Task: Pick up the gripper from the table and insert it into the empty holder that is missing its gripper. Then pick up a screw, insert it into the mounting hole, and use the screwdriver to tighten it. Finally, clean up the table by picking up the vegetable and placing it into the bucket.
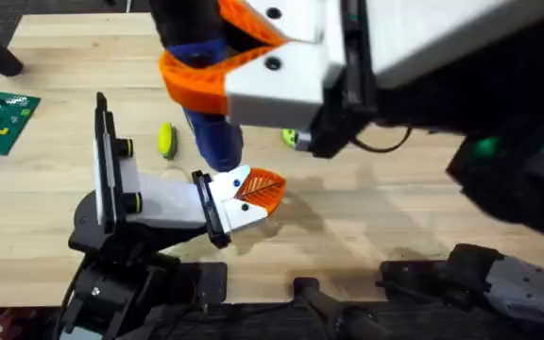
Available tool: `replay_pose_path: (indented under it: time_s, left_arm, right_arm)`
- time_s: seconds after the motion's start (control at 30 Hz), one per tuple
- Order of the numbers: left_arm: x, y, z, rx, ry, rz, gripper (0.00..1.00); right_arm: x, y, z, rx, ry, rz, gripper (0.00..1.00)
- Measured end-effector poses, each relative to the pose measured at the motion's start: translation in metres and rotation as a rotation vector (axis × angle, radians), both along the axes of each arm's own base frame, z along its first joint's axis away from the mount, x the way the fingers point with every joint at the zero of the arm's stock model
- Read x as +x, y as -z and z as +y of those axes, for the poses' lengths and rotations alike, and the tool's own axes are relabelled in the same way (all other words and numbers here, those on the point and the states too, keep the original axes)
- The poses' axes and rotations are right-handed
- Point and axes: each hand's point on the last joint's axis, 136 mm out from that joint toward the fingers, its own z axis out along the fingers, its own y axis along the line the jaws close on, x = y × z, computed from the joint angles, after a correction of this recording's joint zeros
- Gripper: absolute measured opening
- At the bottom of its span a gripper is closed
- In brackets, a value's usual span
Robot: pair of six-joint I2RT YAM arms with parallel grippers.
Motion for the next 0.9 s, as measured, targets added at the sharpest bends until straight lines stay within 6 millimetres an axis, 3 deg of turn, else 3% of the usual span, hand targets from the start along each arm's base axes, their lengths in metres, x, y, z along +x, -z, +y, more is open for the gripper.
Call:
replay_pose_path:
  time_s: [0.23, 0.9]
  left_arm:
    - [0.0, 0.0, 0.0, 0.0, 0.0, 0.0, 0.012]
    - [0.0, 0.0, 0.0, 0.0, 0.0, 0.0, 0.012]
  right_arm:
    - [-0.004, 0.018, -0.005, 0.037, -0.012, 0.003, 0.026]
    - [-0.02, 0.022, -0.006, 0.011, -0.097, -0.158, 0.026]
